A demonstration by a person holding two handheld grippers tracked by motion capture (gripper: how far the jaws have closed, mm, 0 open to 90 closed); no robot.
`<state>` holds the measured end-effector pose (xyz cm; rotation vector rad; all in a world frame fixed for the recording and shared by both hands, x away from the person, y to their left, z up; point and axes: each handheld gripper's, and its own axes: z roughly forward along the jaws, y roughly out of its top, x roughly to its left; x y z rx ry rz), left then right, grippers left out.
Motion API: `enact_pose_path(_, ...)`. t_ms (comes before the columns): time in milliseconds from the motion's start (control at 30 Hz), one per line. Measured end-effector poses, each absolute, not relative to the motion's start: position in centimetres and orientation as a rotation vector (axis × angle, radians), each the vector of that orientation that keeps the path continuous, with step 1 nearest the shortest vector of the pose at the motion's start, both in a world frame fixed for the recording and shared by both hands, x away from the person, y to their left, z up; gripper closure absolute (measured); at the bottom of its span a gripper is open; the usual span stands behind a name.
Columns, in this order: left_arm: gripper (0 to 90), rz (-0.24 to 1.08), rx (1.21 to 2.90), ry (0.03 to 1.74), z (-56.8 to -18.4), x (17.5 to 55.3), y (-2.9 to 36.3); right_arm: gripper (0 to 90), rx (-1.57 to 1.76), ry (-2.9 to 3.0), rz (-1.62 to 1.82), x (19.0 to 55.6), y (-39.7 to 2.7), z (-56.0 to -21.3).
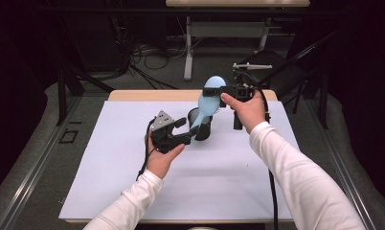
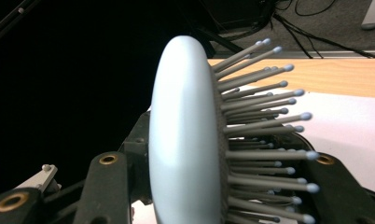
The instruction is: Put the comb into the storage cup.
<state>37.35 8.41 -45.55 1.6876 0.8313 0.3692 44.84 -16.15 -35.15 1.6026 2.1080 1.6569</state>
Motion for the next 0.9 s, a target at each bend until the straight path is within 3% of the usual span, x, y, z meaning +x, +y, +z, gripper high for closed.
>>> enact_pose_path(900, 37.5, 0.467, 1.736, 0.811, -46.0, 37.1, 10.1, 47.2, 1.559, 2.068, 1.592, 45.7, -15.7, -33.4)
